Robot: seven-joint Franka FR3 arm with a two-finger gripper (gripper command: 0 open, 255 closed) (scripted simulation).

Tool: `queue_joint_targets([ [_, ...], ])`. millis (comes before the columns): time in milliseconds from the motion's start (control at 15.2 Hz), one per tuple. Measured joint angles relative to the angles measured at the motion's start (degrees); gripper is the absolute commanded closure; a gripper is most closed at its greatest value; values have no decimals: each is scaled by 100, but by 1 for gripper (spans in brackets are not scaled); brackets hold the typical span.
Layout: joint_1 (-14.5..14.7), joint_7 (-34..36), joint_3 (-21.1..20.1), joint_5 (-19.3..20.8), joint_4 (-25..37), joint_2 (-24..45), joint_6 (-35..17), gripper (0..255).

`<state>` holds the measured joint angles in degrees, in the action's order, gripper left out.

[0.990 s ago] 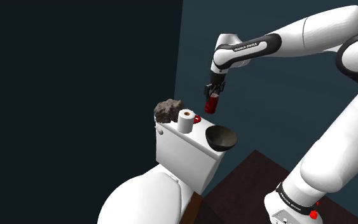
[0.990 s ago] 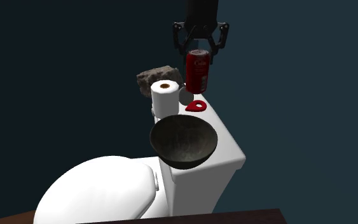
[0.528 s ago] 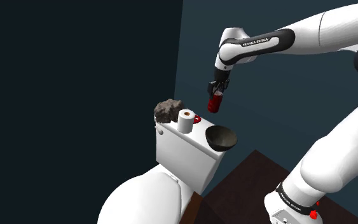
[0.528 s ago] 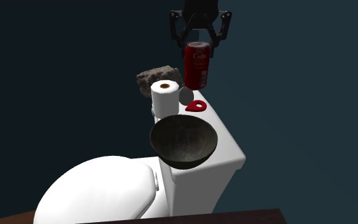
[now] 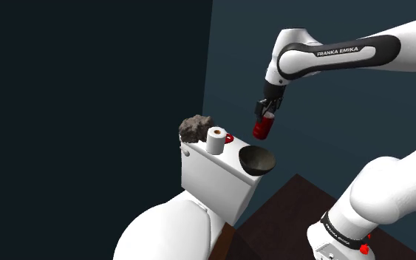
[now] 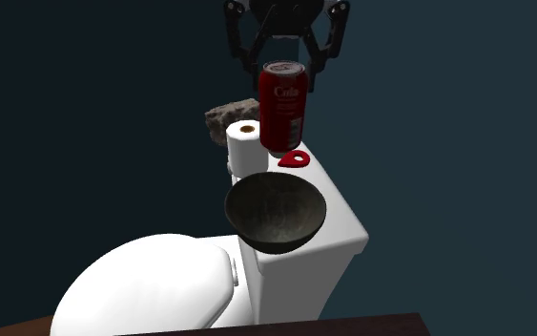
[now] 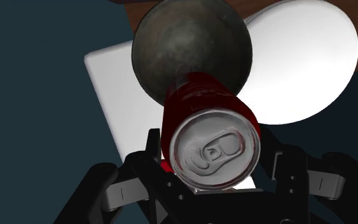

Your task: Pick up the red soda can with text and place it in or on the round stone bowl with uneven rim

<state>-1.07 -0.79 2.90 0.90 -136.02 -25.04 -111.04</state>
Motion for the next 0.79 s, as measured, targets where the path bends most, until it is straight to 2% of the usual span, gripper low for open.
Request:
queue_joint_targets([
  [198, 27, 92, -71, -18, -382, -437, 53, 255],
  [792, 30, 106, -73, -17, -983, -320, -660, 255],
])
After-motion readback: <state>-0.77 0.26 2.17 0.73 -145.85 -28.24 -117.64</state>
